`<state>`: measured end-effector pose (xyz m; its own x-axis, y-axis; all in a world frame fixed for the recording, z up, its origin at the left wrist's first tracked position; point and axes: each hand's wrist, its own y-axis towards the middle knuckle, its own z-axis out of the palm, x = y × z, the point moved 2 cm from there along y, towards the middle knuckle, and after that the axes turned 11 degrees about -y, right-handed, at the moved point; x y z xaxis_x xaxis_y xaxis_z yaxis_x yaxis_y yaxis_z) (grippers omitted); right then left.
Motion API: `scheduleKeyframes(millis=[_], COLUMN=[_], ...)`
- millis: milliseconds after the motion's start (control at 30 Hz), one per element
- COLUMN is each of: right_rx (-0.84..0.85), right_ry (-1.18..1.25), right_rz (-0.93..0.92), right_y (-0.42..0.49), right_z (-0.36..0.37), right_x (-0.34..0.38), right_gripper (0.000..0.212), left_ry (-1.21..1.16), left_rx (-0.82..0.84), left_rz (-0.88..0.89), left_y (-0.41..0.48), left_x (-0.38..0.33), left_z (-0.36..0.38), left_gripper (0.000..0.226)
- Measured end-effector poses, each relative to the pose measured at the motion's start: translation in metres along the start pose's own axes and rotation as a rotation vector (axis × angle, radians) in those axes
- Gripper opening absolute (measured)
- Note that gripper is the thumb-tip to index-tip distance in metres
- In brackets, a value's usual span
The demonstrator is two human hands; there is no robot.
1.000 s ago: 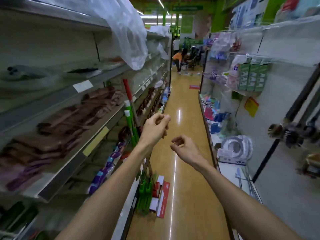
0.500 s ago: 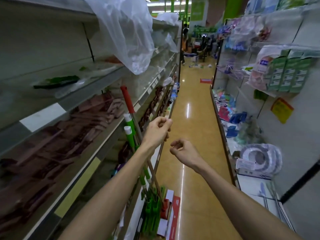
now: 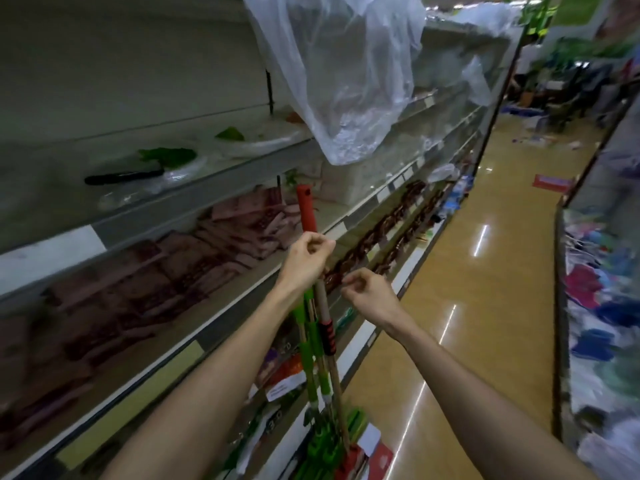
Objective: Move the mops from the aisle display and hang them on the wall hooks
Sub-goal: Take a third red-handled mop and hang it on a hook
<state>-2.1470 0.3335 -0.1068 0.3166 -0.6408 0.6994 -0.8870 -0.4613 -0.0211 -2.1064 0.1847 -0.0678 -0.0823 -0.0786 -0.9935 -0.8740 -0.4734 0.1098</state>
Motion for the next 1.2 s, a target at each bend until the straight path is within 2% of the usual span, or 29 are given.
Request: scheduleKeyframes(millis=[167,300,400,500,600,700,900,1100,1200], right_rx=[0.045,0.034,0.013,-0.016,-0.037,-0.049,-0.041,0.036,0.028], right_ry=[0.023,0.041,0.036,0.045,0.045,0.030,0.018,-0.023,0.134], right_rz=[-0.037,-0.016,0.015,0.054,0.093,0.143,0.166,0.144,0.073], right_y=[0.036,0.055,0.061,0.062,0.058,0.051,0.036,0.026,0.023], right_z=[0.008,0.006,0.002,-0.004,-0.012,-0.021,-0.037,-0.049,-0.058], right_x=[0.005,-0.002,-0.012,-0.022,-0.033,-0.042,-0.052,-0.051,-0.039], right_gripper=[0.013,0.012,0.009,0.008,0.011,0.013,0.028,0.062,0.071], left_ry=[-0.016,0.019,-0.006,-0.002,-0.061,-0.084,-0.096,-0.122,-0.145], left_rx=[-0.149,-0.232,-0.202,-0.157,-0.084,-0.015,-0.047,0.050,0.100], left_rz=[-0.045,-0.047,-0.096,-0.118,-0.130,-0.153,-0.117,-0.045,0.016], left_y=[0.042,0.069,0.087,0.098,0.096,0.083,0.069,0.045,0.042], left_x=[0.008,0.007,0.006,0.010,0.021,0.029,0.018,-0.037,-0.082], left_z=[-0.008,-0.010,-0.005,0.008,0.025,0.044,0.081,0.122,0.131], left_gripper=[0.014,0.040,0.047,0.026,0.021,0.029,0.033,0.030,0.029])
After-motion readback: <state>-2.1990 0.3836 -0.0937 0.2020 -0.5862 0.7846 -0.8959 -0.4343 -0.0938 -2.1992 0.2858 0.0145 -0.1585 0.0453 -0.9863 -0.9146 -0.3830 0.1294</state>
